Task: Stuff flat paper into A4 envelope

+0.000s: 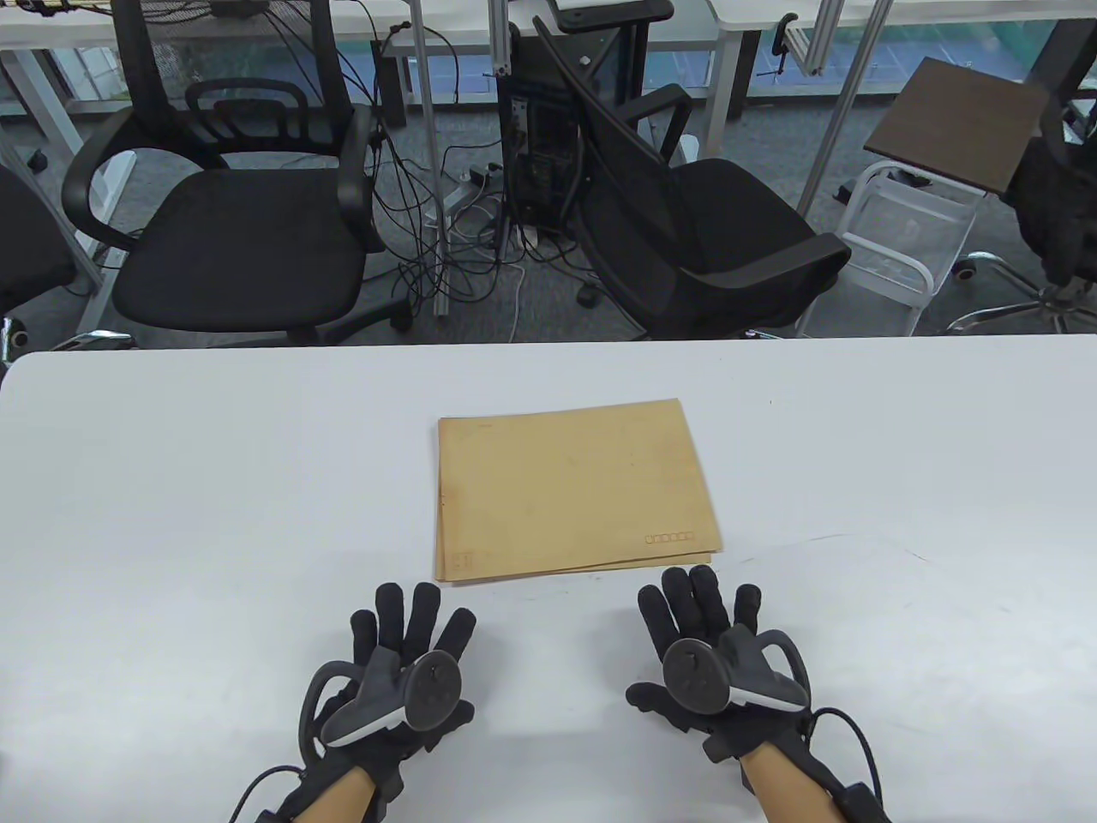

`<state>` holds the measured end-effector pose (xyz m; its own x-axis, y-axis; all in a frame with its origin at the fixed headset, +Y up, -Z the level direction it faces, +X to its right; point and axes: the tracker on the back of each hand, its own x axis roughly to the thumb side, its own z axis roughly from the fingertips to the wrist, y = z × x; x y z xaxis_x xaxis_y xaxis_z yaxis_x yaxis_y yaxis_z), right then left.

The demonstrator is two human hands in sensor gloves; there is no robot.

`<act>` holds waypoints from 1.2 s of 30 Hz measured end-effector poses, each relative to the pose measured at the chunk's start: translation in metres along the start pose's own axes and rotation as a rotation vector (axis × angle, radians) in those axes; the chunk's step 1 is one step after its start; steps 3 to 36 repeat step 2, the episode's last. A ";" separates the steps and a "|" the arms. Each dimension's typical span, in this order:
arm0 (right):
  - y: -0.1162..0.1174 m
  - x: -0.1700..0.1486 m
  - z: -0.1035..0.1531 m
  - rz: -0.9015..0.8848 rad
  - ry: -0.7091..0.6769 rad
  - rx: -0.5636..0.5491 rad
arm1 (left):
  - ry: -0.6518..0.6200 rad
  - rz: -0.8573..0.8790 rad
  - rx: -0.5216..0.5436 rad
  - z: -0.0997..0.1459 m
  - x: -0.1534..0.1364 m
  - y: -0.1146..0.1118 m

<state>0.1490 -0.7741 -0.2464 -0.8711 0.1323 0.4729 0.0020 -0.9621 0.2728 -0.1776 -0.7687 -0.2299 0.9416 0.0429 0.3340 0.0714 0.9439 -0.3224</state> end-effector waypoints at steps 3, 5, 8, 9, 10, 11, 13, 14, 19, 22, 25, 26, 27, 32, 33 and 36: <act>0.000 0.000 0.000 0.000 -0.001 0.005 | 0.002 0.000 -0.004 0.000 0.000 0.000; 0.000 0.000 0.000 0.000 -0.001 0.005 | 0.002 0.000 -0.004 0.000 0.000 0.000; 0.000 0.000 0.000 0.000 -0.001 0.005 | 0.002 0.000 -0.004 0.000 0.000 0.000; 0.000 0.000 0.000 0.000 -0.001 0.005 | 0.002 0.000 -0.004 0.000 0.000 0.000; 0.000 0.000 0.000 0.000 -0.001 0.005 | 0.002 0.000 -0.004 0.000 0.000 0.000; 0.000 0.000 0.000 0.000 -0.001 0.005 | 0.002 0.000 -0.004 0.000 0.000 0.000; 0.000 0.000 0.000 0.000 -0.001 0.005 | 0.002 0.000 -0.004 0.000 0.000 0.000; 0.000 0.000 0.000 0.000 -0.001 0.005 | 0.002 0.000 -0.004 0.000 0.000 0.000; 0.000 0.000 0.000 0.000 -0.001 0.005 | 0.002 0.000 -0.004 0.000 0.000 0.000; 0.000 0.000 0.000 0.000 -0.001 0.005 | 0.002 0.000 -0.004 0.000 0.000 0.000; 0.000 0.000 0.000 0.000 -0.001 0.005 | 0.002 0.000 -0.004 0.000 0.000 0.000; 0.000 0.000 0.000 0.000 -0.001 0.005 | 0.002 0.000 -0.004 0.000 0.000 0.000; 0.000 0.000 0.000 0.000 -0.001 0.005 | 0.002 0.000 -0.004 0.000 0.000 0.000; 0.000 0.000 0.000 0.000 -0.001 0.005 | 0.002 0.000 -0.004 0.000 0.000 0.000; 0.000 0.000 0.000 0.000 -0.001 0.005 | 0.002 0.000 -0.004 0.000 0.000 0.000; 0.000 0.000 0.000 0.000 -0.001 0.005 | 0.002 0.000 -0.004 0.000 0.000 0.000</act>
